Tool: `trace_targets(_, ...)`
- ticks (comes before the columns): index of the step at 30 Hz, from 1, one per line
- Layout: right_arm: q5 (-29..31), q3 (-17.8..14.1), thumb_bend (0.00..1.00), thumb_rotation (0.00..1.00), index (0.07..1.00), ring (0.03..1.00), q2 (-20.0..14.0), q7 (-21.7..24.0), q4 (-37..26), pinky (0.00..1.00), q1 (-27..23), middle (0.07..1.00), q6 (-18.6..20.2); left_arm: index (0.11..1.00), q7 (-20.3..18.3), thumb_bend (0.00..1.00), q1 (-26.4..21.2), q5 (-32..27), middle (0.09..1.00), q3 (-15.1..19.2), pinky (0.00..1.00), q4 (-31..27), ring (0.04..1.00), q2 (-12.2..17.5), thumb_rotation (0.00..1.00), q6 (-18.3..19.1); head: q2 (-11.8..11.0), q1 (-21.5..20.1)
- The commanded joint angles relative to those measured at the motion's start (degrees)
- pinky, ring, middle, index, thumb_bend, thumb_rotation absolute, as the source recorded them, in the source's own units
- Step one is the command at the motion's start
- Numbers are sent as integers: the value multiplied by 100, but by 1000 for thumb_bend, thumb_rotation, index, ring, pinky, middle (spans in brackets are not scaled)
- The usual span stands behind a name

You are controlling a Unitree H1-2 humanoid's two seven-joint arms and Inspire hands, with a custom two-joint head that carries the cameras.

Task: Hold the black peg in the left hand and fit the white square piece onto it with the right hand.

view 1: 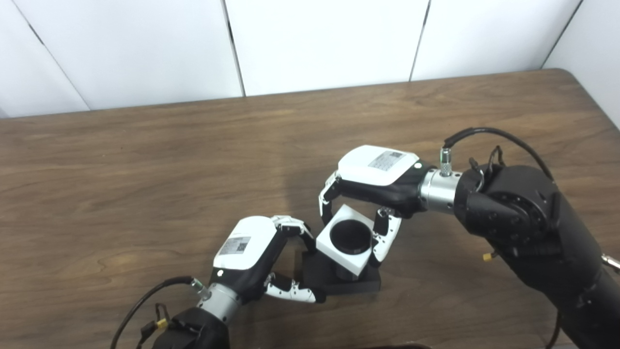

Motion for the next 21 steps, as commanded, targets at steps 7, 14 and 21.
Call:
trace_targets(7,32,-119,766,216,563,815,-70,-11,-53,748,-210,727,-50,490,-307,508,73,132,766,-42,828,89,831,94,50,129,15,-15)
trace_targets(14,34,-136,1000,359,628,817,-93,155,-109,749,-270,750,-12,490,-305,508,65,184,762,-56,837,87,824,88,50,128,22,-5)
trace_targets(21,14,-160,1000,390,628,819,-88,213,-132,756,-260,752,-13,490,-309,508,67,168,762,-51,835,78,826,91,49,134,42,0)
